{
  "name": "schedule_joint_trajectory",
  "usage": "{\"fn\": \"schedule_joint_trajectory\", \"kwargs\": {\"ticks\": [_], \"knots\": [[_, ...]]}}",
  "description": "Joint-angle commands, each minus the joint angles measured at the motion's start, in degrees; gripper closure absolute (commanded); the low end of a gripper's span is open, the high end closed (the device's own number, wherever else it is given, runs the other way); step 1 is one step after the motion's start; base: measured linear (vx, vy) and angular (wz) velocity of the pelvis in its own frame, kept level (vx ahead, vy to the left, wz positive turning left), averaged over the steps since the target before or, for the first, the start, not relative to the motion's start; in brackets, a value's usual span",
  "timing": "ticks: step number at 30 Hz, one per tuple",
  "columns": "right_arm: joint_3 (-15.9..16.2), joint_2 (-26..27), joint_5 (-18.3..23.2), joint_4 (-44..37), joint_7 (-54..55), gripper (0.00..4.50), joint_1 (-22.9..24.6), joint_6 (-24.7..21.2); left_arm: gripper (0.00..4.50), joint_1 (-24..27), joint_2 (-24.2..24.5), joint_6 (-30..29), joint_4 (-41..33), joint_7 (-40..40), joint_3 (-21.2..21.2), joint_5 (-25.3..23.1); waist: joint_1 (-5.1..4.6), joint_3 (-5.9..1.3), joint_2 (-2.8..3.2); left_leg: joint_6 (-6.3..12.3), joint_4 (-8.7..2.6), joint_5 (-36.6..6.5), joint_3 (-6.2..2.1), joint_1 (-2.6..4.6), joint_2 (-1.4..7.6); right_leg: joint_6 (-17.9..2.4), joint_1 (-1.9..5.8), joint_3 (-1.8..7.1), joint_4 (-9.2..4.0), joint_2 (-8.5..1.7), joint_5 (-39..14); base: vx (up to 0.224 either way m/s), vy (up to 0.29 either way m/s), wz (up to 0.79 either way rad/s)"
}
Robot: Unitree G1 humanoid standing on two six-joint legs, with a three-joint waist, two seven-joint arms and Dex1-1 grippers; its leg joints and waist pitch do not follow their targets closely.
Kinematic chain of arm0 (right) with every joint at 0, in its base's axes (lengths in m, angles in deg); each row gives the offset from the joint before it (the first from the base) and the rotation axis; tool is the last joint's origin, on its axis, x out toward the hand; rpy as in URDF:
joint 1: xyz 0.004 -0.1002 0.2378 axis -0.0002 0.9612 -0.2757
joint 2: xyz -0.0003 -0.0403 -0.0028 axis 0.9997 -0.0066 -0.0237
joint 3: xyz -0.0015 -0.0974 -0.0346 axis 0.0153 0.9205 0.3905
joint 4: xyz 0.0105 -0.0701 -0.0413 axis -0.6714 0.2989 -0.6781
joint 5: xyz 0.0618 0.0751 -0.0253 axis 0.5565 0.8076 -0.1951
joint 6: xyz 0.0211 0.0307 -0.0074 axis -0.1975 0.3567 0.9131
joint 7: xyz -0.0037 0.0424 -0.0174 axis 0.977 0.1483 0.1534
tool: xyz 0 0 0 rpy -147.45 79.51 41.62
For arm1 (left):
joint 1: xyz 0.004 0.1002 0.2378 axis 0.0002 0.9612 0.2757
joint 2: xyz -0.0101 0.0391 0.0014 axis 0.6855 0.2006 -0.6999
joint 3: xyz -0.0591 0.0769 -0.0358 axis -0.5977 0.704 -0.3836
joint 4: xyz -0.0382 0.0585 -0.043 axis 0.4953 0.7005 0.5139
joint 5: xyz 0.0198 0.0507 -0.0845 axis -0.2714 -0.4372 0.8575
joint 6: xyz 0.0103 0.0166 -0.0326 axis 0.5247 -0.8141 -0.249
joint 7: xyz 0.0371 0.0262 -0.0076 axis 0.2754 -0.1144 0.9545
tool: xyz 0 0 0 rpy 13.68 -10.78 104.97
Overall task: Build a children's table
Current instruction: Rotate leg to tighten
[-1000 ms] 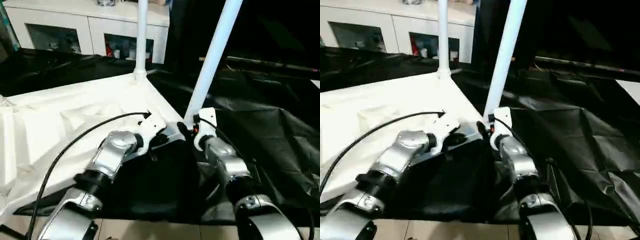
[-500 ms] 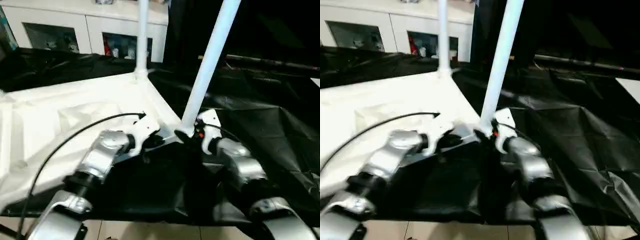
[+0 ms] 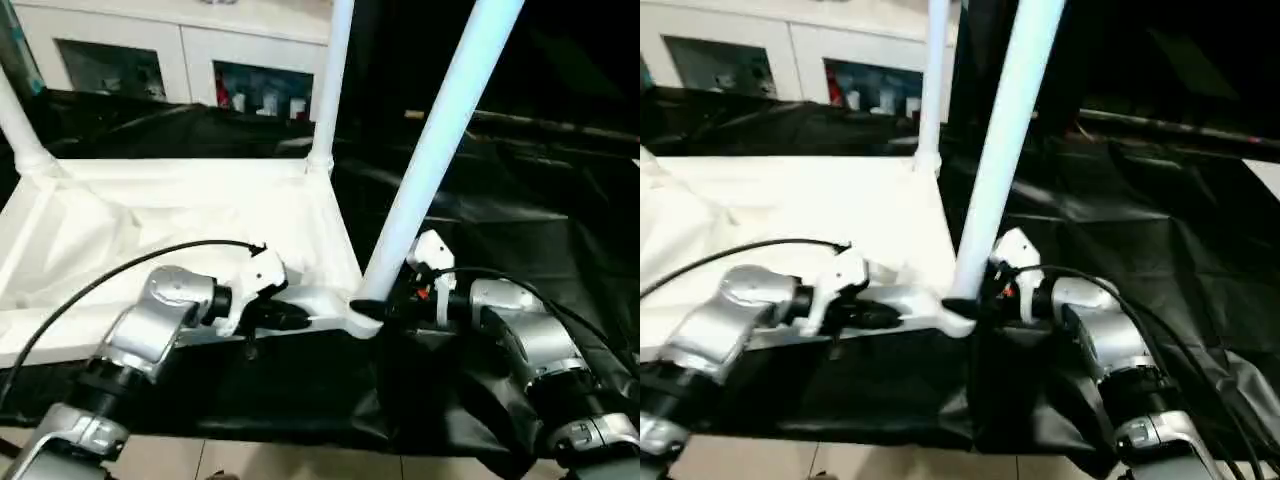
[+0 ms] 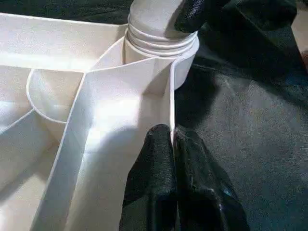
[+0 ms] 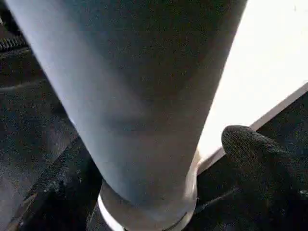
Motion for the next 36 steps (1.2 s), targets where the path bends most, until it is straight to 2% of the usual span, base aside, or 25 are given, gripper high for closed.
{"fn": "schedule_joint_trajectory", "kwargs": {"ticks": [1,3,7,13,15,19,20,25,28,30,32,34,35,36], "knots": [[1.05,-1.50,-1.28,-1.21,-1.43,0.55,0.95,-1.50,4.50,1.31,-0.42,-0.49,-1.75,-2.03,1.93,1.46,-0.01,-2.90,0.20,1.84,-3.57,-8.65,-0.20,0.02,1.78,-9.18,3.23,3.47,-4.32,-4.07,-10.19,0.000,0.000,0.00],[1.34,-1.69,-1.44,-1.34,-1.84,0.55,1.00,-1.53,4.50,1.38,-0.42,-0.31,-1.64,-1.67,1.79,1.29,-0.04,-2.93,-0.01,2.18,-3.49,-8.00,-0.14,0.03,1.74,-9.40,3.21,3.48,-4.28,-4.02,-9.11,0.000,0.000,0.00],[1.93,-2.08,-1.79,-1.52,-2.66,0.55,1.17,-1.60,4.50,1.55,0.05,-1.00,-2.12,-1.69,1.81,1.53,0.03,-2.95,0.02,2.21,-3.41,-7.25,-0.14,0.05,1.75,-9.92,3.23,3.47,-4.06,-4.02,-7.74,0.000,0.000,0.00],[2.08,-2.27,-1.91,-0.78,-2.33,0.55,1.28,-1.22,4.50,1.58,0.11,-1.16,-2.24,-1.56,1.75,1.48,0.03,-2.91,-0.01,1.99,-3.41,-7.75,-0.15,0.10,1.73,-9.56,3.23,3.47,-4.20,-4.01,-9.01,0.000,0.000,0.00],[1.95,-2.12,-2.05,-0.13,-2.18,0.80,1.25,-1.18,4.50,1.57,0.08,-1.10,-2.27,-1.39,1.69,1.46,0.05,-2.93,-0.02,2.04,-3.38,-7.42,-0.14,0.09,1.70,-9.72,3.26,3.48,-4.11,-4.01,-8.28,0.000,0.000,0.00],[1.96,-1.66,-2.22,1.33,-1.71,1.00,0.97,-0.68,4.50,1.56,0.04,-1.08,-2.32,-1.03,1.62,1.32,0.04,-2.96,-0.06,2.27,-3.31,-6.98,-0.13,0.01,1.68,-9.98,3.30,3.45,-4.02,-4.02,-7.64,0.000,0.000,0.00],[1.96,-1.66,-2.22,1.33,-1.71,1.24,0.97,-0.68,4.50,1.56,0.04,-1.08,-2.32,-1.03,1.62,1.32,0.05,-2.96,-0.03,2.20,-3.30,-7.20,-0.13,0.05,1.70,-10.00,3.29,3.46,-4.06,-4.04,-7.92,0.000,0.000,0.00],[2.09,-1.61,-2.35,2.06,-1.81,1.50,0.99,-0.33,4.50,1.75,0.13,-1.06,-2.44,-0.85,1.58,1.24,0.04,-2.91,-0.07,1.99,-3.30,-7.72,-0.15,0.05,1.67,-9.59,3.28,3.47,-4.14,-4.04,-9.09,0.000,0.000,0.00],[1.05,-0.82,-1.66,2.38,-0.35,1.67,1.38,-0.79,4.50,1.82,-0.16,-0.73,-1.95,-0.25,1.38,1.10,0.02,-2.91,-0.22,1.94,-3.32,-7.61,-0.19,-0.02,1.67,-9.39,3.32,3.44,-4.17,-4.05,-9.57,0.000,0.000,0.00],[-0.02,0.11,-1.46,2.52,2.38,1.71,1.71,-1.26,4.50,1.54,-1.01,-0.79,-1.26,1.23,1.04,0.86,-0.04,-2.81,-0.23,1.78,-3.40,-8.20,-0.20,-0.06,1.70,-9.13,3.27,3.42,-4.34,-4.07,-10.85,0.000,0.000,0.00],[-0.65,1.28,-2.21,3.24,6.14,1.73,1.69,-1.15,4.50,0.88,-2.18,-0.97,-0.01,3.34,0.69,0.35,-0.09,-2.64,-0.21,0.99,-3.52,-9.60,-0.23,0.03,1.65,-8.08,3.07,3.42,-4.76,-4.14,-14.28,0.000,0.000,0.00],[-2.08,4.87,-4.28,5.91,16.74,1.73,1.08,-1.77,4.50,-1.49,-5.53,-0.70,4.31,9.42,0.24,-1.64,-0.27,-2.59,-0.23,-0.35,-3.67,-11.26,-0.38,0.17,1.58,-6.57,2.83,3.34,-5.23,-4.22,-18.81,0.000,0.000,0.00],[-2.86,6.77,-4.69,7.00,21.24,1.73,0.71,-2.57,4.50,-2.85,-7.36,-0.45,6.66,12.39,0.07,-2.50,-0.27,-2.59,-0.23,-0.35,-3.67,-11.26,-0.38,0.17,1.58,-6.57,2.83,3.34,-5.23,-4.22,-18.81,0.000,0.000,0.00],[-3.48,8.19,-4.85,7.73,24.42,1.74,0.44,-3.27,4.50,-3.86,-8.73,-0.22,8.40,14.53,-0.04,-3.09,-0.48,-2.49,-0.26,-0.87,-3.78,-12.33,-0.43,0.27,1.53,-5.73,2.52,3.37,-5.62,-4.18,-21.01,0.000,0.000,0.00]]}}
